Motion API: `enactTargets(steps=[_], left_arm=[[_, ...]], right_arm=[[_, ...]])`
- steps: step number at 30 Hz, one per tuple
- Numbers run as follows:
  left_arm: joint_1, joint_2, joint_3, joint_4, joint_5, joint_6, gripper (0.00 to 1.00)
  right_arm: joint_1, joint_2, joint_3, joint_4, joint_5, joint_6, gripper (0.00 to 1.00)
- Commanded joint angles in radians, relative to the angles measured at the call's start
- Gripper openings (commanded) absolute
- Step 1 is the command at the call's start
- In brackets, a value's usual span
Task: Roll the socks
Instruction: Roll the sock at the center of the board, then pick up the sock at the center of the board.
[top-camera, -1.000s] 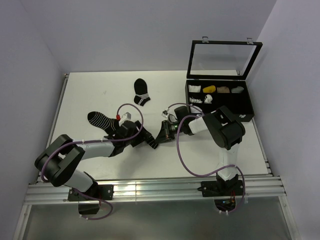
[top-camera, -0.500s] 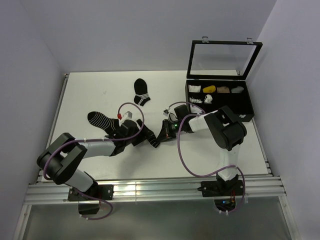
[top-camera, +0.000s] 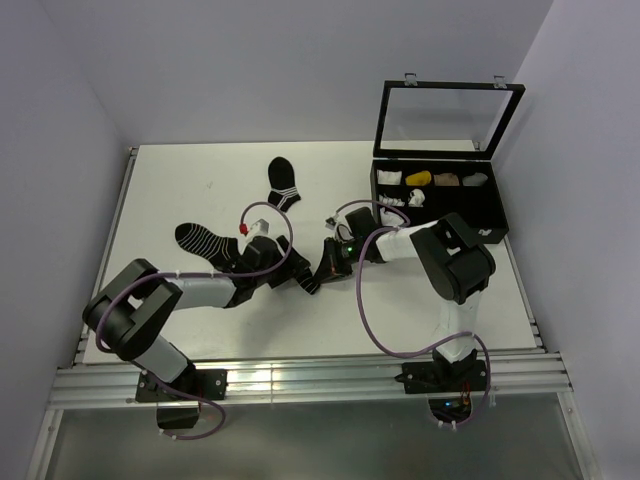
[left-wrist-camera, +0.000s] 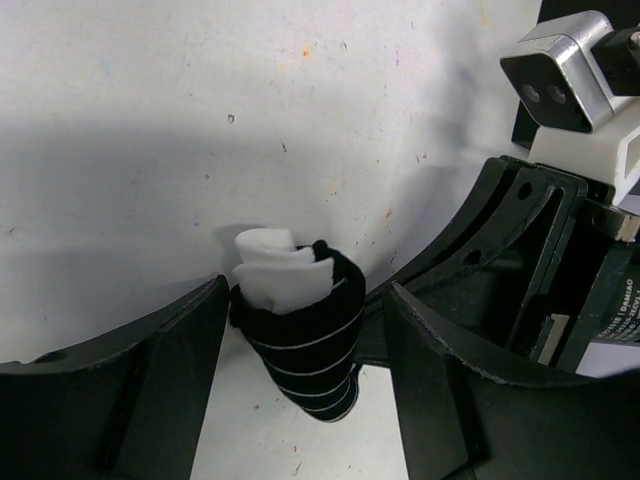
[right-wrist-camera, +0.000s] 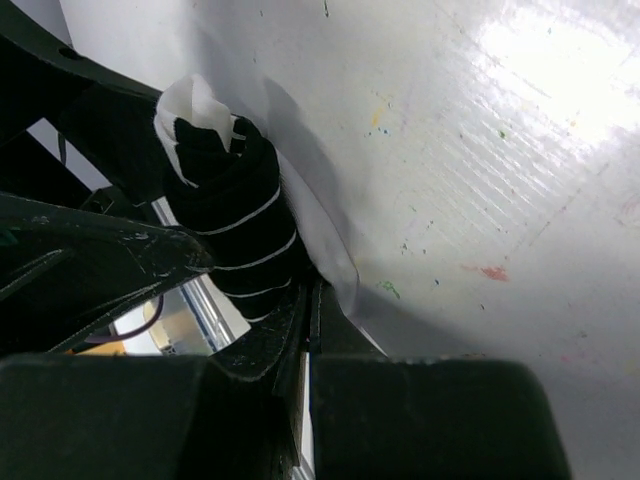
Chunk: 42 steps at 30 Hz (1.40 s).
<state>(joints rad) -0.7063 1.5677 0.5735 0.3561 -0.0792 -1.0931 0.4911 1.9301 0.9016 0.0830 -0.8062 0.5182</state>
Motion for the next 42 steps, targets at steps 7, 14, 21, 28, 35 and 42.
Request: enactTargets(steps=[7,14,21,28,35,42], left_arm=[[0.002,0.098,0.02,-0.08,0.001,0.018,0.63],[0.002,0.107,0.028,-0.112,-0.005,0.004,0.33],[0.001,0.078,0.063,-0.235,-0.028,0.009,0.04],[-0.001,0.058,0.134,-0.405,-0.053,0.03,0.01],[-0.001,0.069,0.199,-0.508,-0.041,0.044,0.01],[-0.001,0.077,0.226,-0.543,-0.027,0.044,0.0]], right_arm=[[0.018,0.03,-0.023,-0.088,0.371,-0.119,0.0],[0.055,-0.012,-0.016,-0.089,0.43,-0.138,0.07],[0.142,-0.175,-0.046,-0.104,0.617,-0.184,0.32],[0.266,-0.394,-0.096,-0.086,0.834,-0.274,0.49],[0.385,-0.471,-0.17,0.073,0.88,-0.365,0.64],[0.492,-0.398,-0.142,0.115,0.964,-0.414,0.67]])
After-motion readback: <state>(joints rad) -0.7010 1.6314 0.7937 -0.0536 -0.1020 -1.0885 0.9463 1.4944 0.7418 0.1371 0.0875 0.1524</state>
